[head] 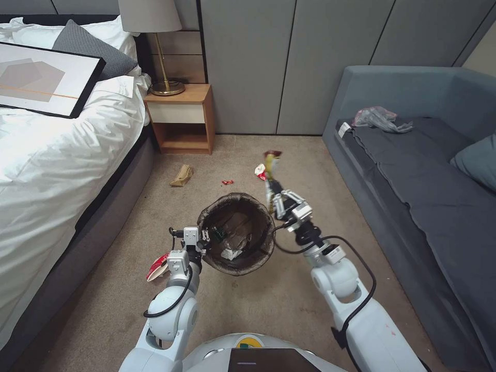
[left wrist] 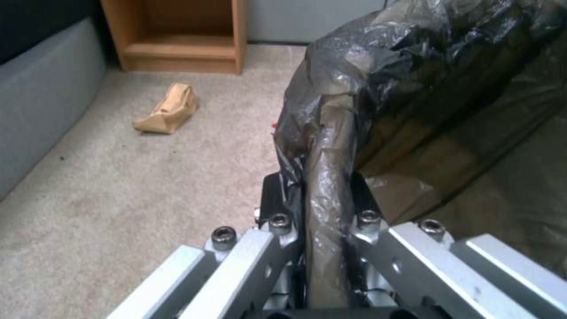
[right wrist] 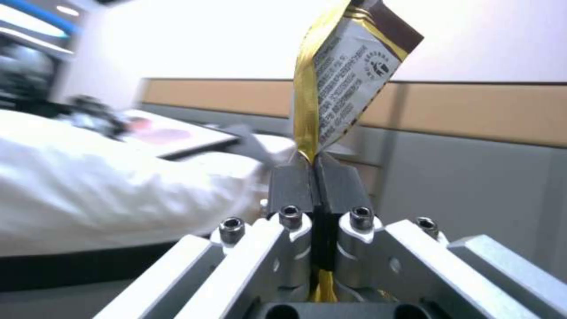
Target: Pick up the trash bin, then pick up the garbage from the floor and place it into the trash bin.
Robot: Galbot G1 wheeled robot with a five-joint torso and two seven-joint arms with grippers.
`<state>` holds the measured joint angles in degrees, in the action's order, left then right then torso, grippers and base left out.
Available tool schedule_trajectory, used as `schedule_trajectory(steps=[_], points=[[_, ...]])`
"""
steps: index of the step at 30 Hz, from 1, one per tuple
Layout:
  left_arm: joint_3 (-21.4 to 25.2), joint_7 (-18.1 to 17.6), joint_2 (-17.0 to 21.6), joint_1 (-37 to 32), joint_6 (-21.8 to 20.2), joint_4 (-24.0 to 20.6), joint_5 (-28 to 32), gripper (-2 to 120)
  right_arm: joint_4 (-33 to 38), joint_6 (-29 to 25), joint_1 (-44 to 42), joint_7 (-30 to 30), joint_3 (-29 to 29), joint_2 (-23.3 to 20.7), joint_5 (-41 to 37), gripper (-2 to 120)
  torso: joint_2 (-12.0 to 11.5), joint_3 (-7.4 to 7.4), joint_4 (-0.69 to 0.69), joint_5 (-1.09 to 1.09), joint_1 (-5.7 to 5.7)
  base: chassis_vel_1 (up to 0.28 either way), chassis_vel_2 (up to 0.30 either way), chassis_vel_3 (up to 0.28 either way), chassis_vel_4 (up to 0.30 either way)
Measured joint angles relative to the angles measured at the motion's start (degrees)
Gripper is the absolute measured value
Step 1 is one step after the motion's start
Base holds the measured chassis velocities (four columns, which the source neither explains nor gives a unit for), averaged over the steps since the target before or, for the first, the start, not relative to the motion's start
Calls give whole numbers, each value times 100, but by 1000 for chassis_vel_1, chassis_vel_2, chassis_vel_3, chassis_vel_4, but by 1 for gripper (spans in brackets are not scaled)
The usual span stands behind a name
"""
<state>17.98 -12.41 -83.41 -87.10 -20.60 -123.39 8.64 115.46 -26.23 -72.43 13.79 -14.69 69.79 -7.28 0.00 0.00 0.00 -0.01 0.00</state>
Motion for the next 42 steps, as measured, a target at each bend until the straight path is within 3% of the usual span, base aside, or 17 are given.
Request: schedule_trajectory(steps=[7, 22, 29, 31, 42], points=[[-123, 37, -12, -66, -35, -58, 2, 3, -200, 101, 24, 16, 615, -52, 286, 0, 0, 0, 1, 1, 0, 0, 0, 0, 0], [-210, 53, -68, -54, -44, -110, -32, 3, -837, 31, -92, -139, 853, 133, 360, -1, -1, 0, 0, 1, 0, 0, 0, 0, 0], [-203, 56, -62, -34, -44, -123, -28, 3, -841, 51, -180, -154, 861, 137, 382, 18, -1, 0, 0, 0, 0, 0, 0, 0, 0], [-194, 56, -60, -23, -47, -126, -22, 3, -834, 51, -209, -156, 859, 138, 394, 30, 0, 0, 0, 0, 0, 0, 0, 0, 0], [-146, 55, -44, -10, -44, -126, -1, 3, -716, 74, -323, -166, 812, 98, 417, 67, 0, 0, 0, 0, 0, 0, 0, 0, 0]])
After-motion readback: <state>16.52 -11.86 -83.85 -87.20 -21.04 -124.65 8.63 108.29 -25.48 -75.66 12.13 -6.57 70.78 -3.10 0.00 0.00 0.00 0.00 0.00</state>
